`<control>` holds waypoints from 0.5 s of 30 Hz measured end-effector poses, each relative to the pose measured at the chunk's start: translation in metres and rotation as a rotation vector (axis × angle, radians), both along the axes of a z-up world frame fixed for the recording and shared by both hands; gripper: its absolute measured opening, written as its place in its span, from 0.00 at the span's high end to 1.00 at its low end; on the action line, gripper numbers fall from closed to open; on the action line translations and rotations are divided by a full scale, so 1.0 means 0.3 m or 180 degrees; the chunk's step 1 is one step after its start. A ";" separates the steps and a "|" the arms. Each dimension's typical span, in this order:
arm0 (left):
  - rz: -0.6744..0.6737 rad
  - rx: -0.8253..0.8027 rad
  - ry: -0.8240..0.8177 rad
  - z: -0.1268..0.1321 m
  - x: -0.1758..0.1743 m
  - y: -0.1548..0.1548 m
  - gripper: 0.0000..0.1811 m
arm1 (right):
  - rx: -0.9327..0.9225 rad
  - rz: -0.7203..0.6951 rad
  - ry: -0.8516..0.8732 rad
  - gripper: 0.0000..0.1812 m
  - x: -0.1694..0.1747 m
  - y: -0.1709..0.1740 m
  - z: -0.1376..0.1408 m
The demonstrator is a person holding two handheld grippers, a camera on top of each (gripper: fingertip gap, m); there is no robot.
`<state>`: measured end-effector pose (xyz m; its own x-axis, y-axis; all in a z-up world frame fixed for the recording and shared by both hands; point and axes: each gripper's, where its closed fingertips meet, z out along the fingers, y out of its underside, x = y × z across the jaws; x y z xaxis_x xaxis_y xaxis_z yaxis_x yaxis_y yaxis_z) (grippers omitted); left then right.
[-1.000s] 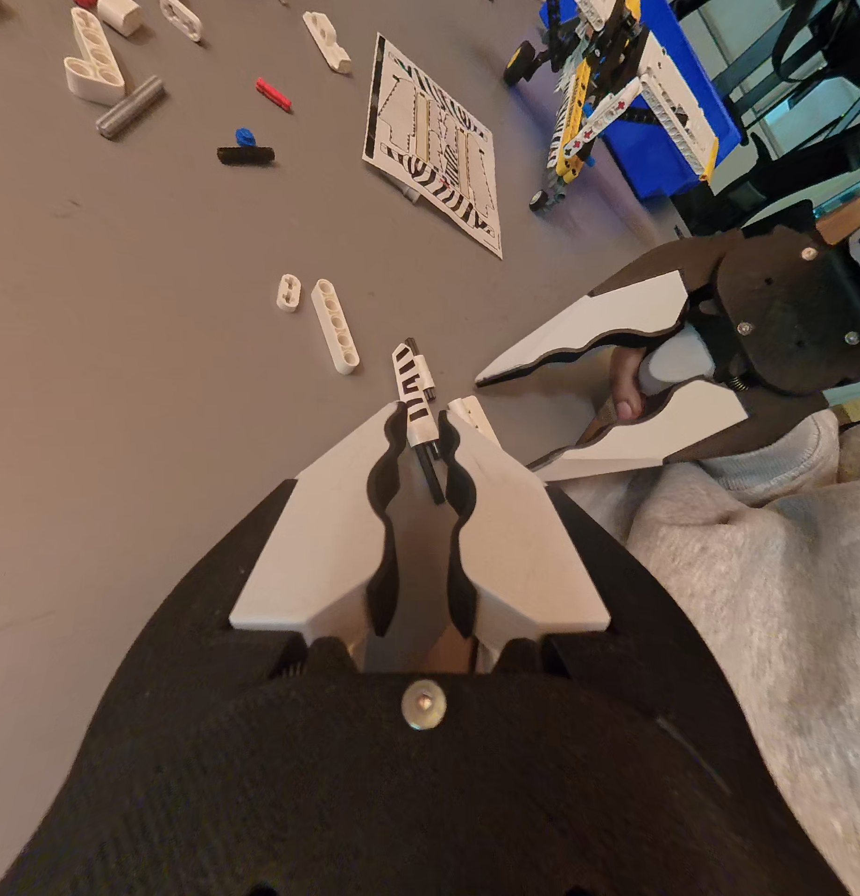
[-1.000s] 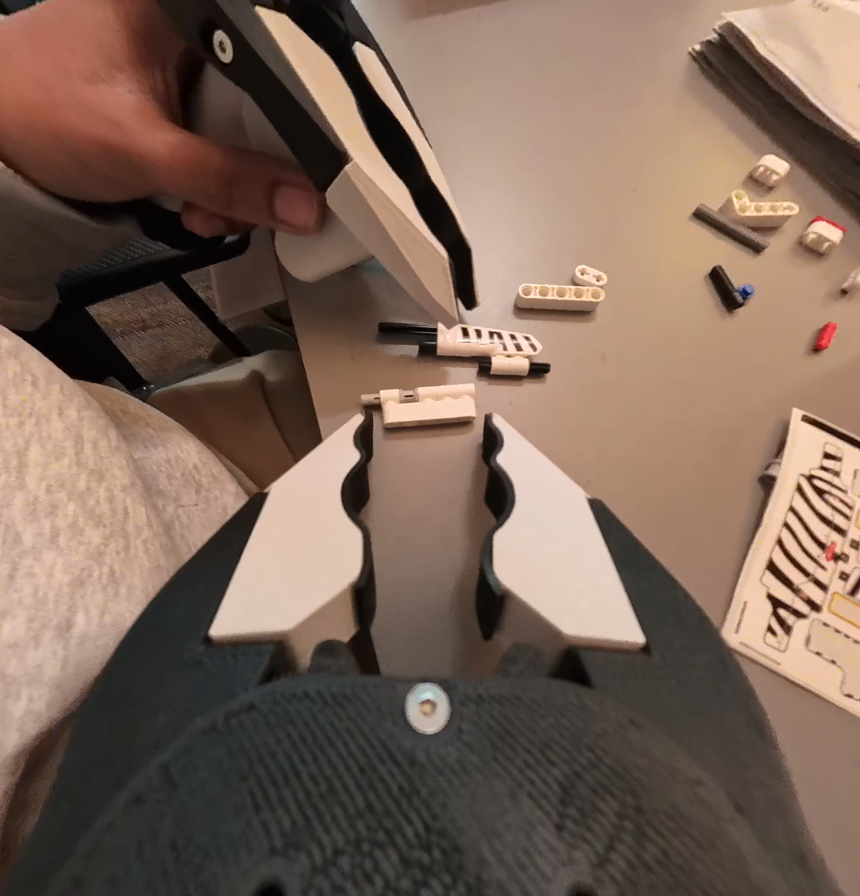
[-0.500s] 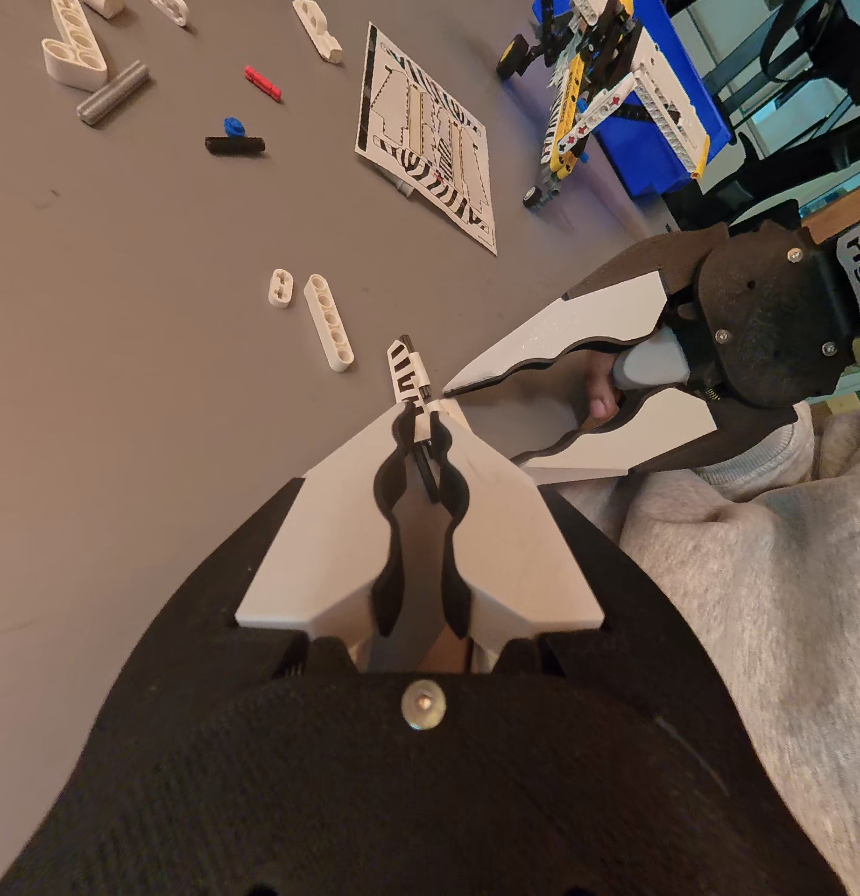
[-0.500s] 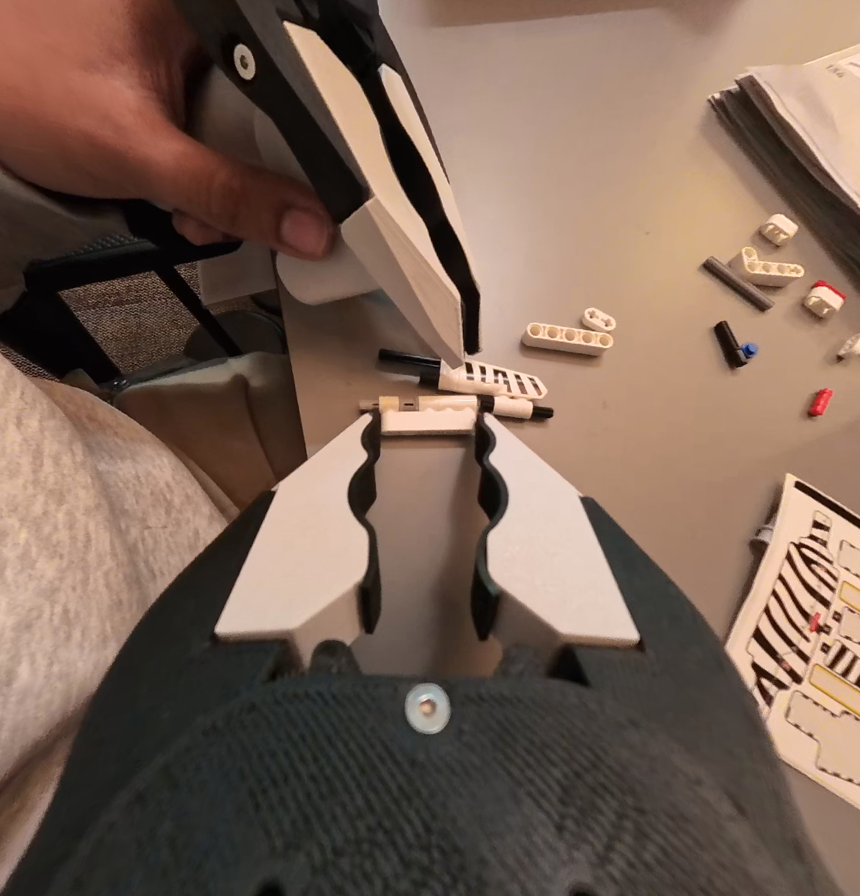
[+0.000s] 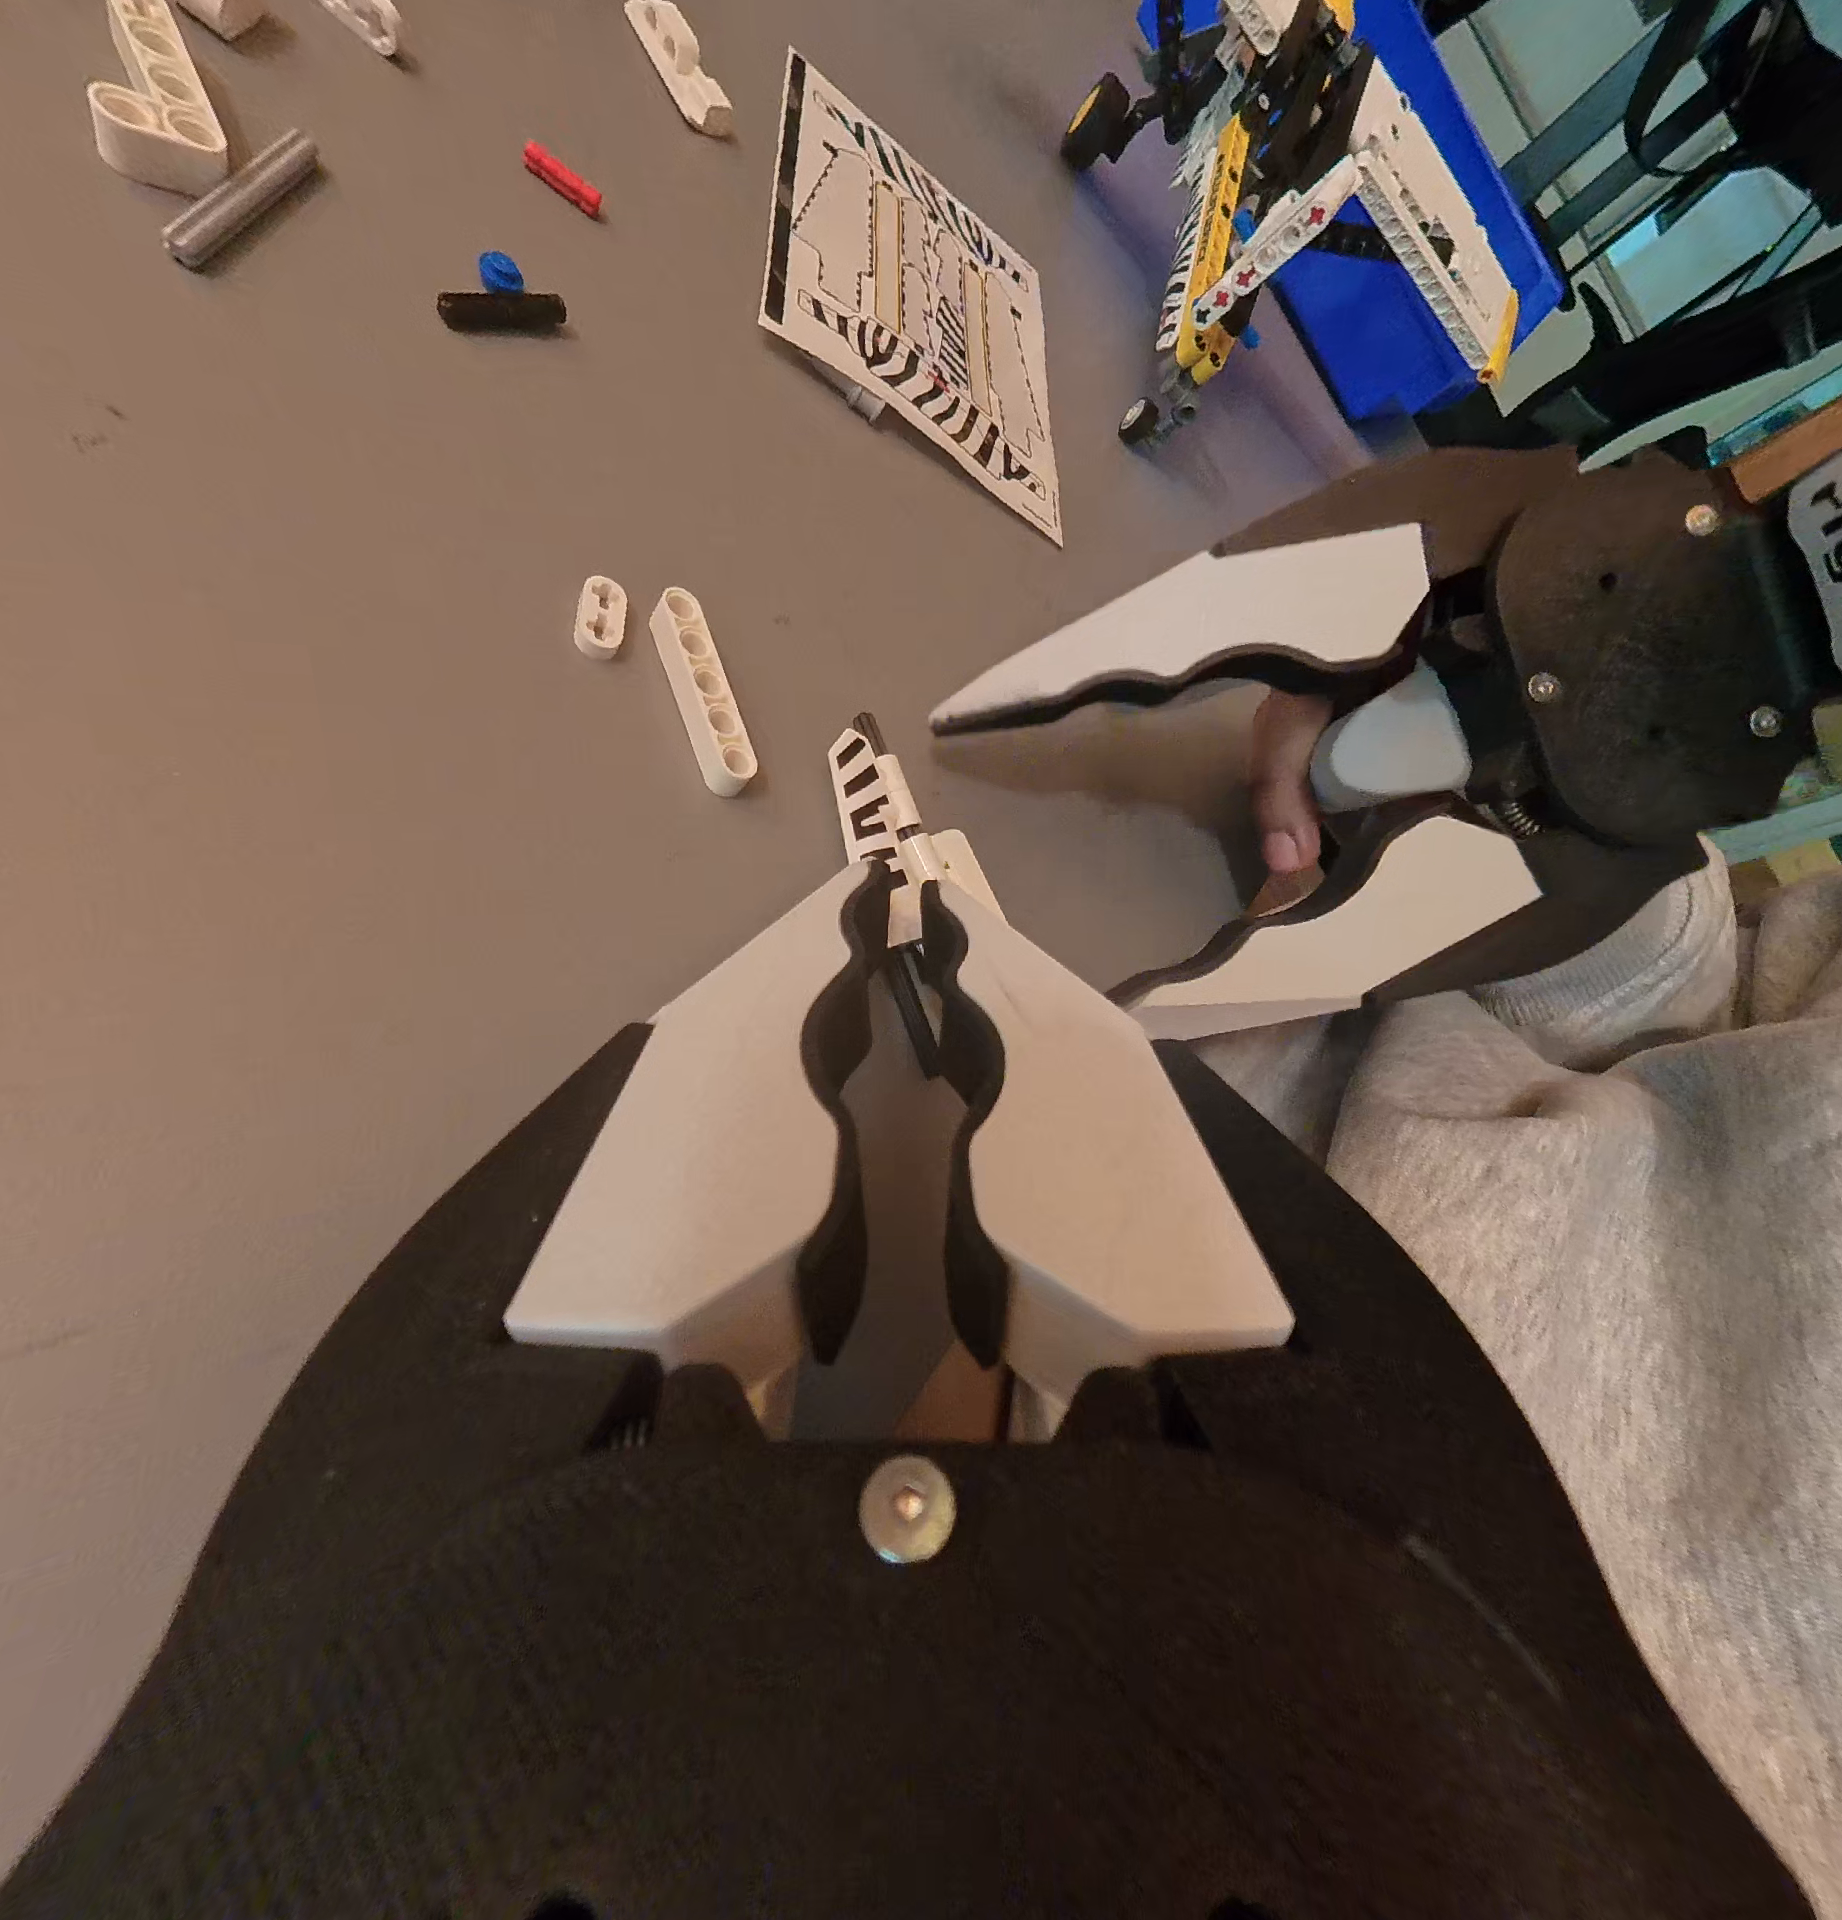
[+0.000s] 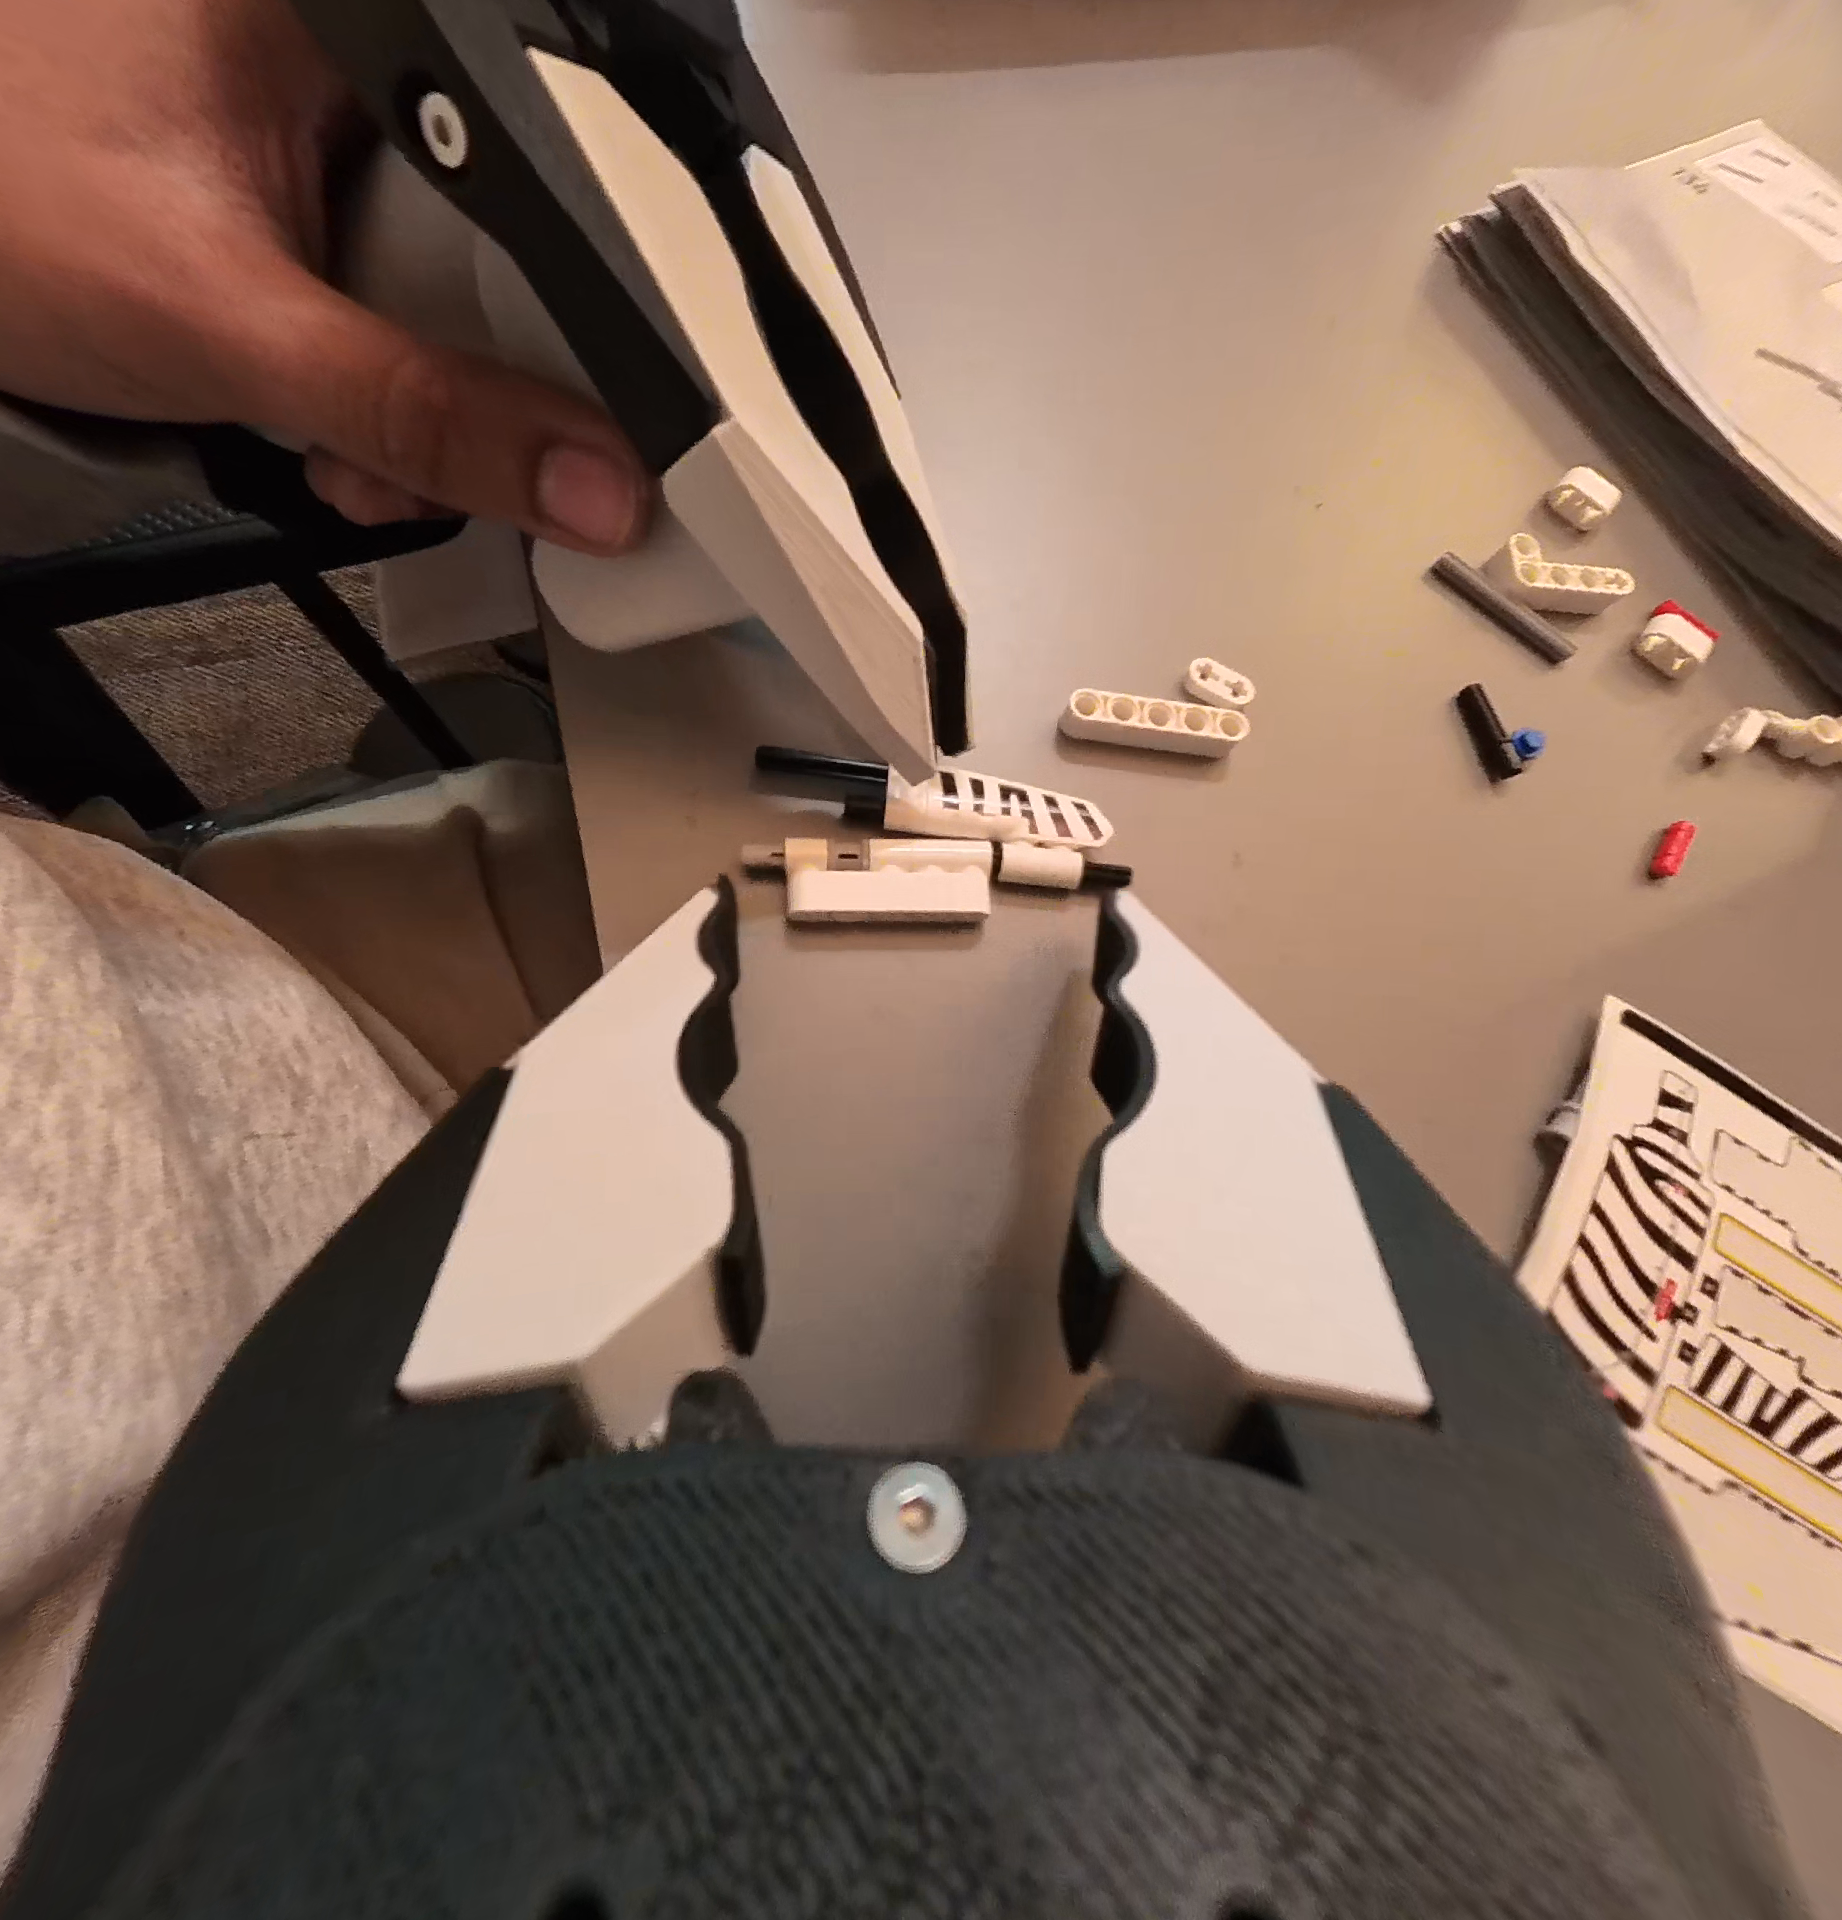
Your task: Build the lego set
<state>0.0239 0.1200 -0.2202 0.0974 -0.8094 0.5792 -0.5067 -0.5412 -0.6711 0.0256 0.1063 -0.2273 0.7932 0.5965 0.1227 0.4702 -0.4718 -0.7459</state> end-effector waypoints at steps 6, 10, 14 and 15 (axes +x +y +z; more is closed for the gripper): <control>-0.0027 -0.0020 -0.0002 0.000 0.001 -0.007 0.98 | -0.0192 0.0152 0.0211 0.50 0.005 0.021 -0.020; -0.0030 -0.0035 -0.0013 0.000 0.001 -0.006 0.98 | -0.0220 0.0191 0.0218 0.50 -0.004 0.030 -0.023; -0.0029 -0.0060 -0.0027 0.000 0.001 -0.005 0.99 | -0.0247 0.0174 0.0249 0.53 -0.013 0.029 -0.024; -0.0027 -0.0063 -0.0028 0.000 0.000 -0.005 0.99 | -0.0255 0.0166 0.0255 0.53 -0.014 0.029 -0.024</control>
<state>0.0240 0.1186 -0.2204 0.0854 -0.7985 0.5959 -0.5054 -0.5501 -0.6648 0.0215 0.1150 -0.2346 0.7662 0.6425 0.0104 0.4359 -0.5078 -0.7431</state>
